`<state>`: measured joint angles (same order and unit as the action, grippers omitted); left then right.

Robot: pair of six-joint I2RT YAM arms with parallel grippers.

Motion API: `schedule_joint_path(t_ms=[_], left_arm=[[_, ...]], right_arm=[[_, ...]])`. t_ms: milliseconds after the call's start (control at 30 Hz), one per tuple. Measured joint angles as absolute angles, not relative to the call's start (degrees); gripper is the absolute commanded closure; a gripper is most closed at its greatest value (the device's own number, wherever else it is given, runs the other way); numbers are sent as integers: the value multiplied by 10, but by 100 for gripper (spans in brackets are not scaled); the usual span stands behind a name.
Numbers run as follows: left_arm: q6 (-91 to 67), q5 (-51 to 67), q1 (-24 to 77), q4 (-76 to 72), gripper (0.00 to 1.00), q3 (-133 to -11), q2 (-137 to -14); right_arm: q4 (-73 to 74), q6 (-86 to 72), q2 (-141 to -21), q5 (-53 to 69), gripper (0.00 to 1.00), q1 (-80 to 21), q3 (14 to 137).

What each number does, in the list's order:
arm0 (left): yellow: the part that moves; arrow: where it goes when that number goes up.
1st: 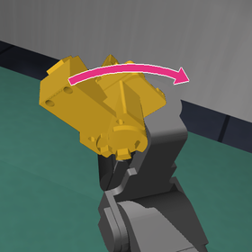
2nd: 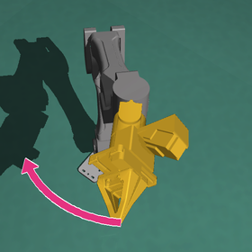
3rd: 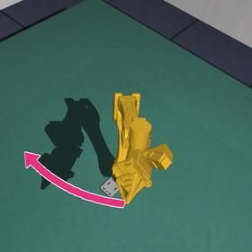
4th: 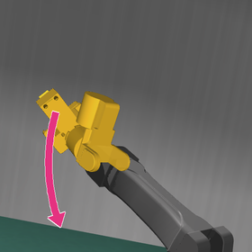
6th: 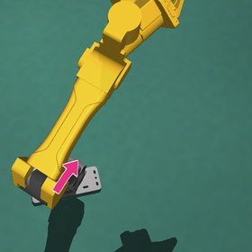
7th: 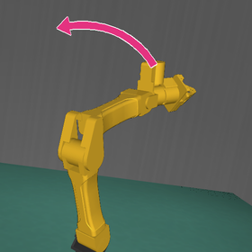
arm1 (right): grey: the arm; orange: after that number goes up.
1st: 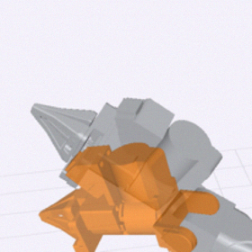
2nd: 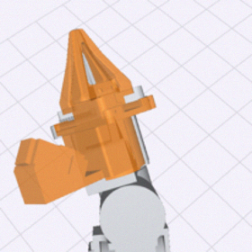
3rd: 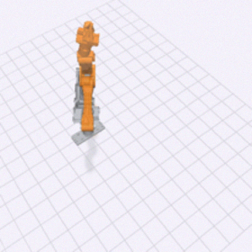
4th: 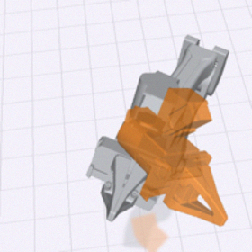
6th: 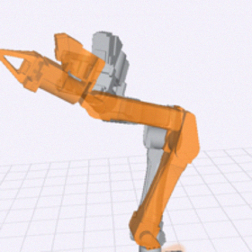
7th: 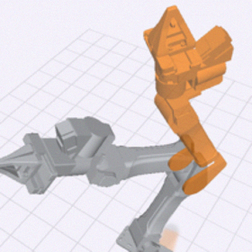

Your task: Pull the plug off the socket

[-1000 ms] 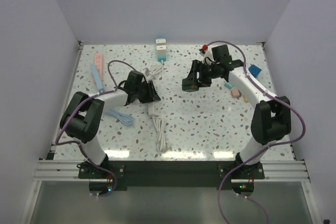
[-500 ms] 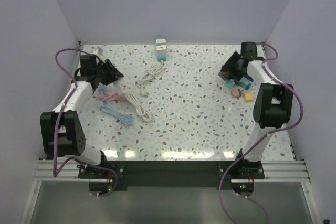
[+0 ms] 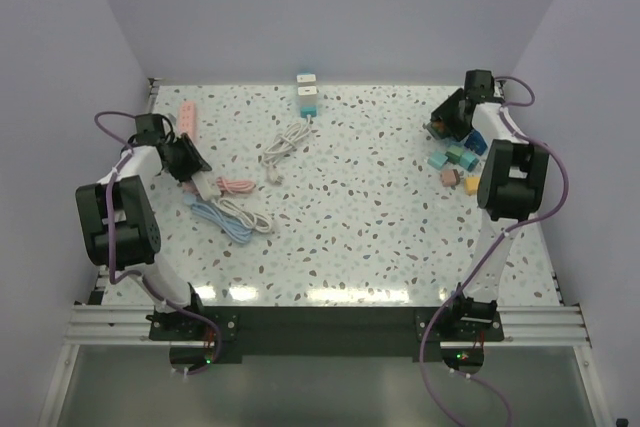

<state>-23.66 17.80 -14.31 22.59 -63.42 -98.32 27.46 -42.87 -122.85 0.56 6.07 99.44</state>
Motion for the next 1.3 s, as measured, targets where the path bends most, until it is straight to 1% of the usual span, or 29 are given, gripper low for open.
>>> schedule_joint_path(t_ms=[33, 67, 100, 133, 167, 200, 233, 300, 333, 433, 500, 600, 667, 700, 767, 900, 1000, 1100, 1233, 1300], left_arm=[[-233, 176, -143, 231, 90, -639, -987], [-231, 174, -143, 236, 83, -643, -989], [-229, 169, -143, 239, 75, -648, -990], [-229, 163, -143, 242, 69, -653, -991], [-228, 155, -143, 245, 57, -660, -993], [-227, 146, -144, 247, 51, -666, -994], [-226, 140, -145, 249, 41, -671, -995], [-223, 130, -148, 248, 33, -678, -995], [-223, 122, -149, 247, 27, -681, -994], [-219, 109, -153, 247, 18, -683, -983], [-219, 100, -155, 251, 16, -683, -966], [-219, 96, -157, 255, 11, -683, -933], [-220, 100, -158, 255, 6, -683, -913], [-221, 107, -159, 254, 4, -683, -905], [-226, 134, -159, 249, 1, -682, -889], [-237, 206, -153, 222, 1, -679, -869], [-245, 238, -127, 203, 1, -676, -867], [-244, 249, -64, 184, 1, -678, -878], [-234, 246, 36, 177, 0, -718, -944], [-224, 234, 67, 179, 0, -746, -985]], right_arm=[[277, -429, -1233, 5, 100, 62, 994], [278, -429, -1235, 5, 97, 63, 994], [279, -429, -1237, 5, 89, 65, 992], [280, -429, -1237, 5, 85, 66, 992], [281, -428, -1237, 5, 80, 67, 992], [281, -428, -1237, 5, 65, 68, 992], [281, -428, -1237, 5, 59, 69, 992], [283, -427, -1237, 5, 48, 71, 991], [283, -427, -1237, 5, 40, 72, 990], [284, -426, -1235, 5, 31, 72, 984], [290, -424, -1226, 5, 27, 72, 975], [307, -422, -1202, 2, 19, 72, 970], [313, -418, -1179, -6, 13, 72, 970], [318, -416, -1165, -8, 12, 72, 970], [330, -410, -1139, -10, 10, 72, 974], [335, -398, -1093, -4, 10, 67, 979], [355, -377, -1086, 5, 9, 44, 1016], [352, -363, -1081, 20, 9, -11, 1030], [327, -361, -1056, 59, 9, -84, 962], [330, -355, -1051, 78, 9, -109, 935]])
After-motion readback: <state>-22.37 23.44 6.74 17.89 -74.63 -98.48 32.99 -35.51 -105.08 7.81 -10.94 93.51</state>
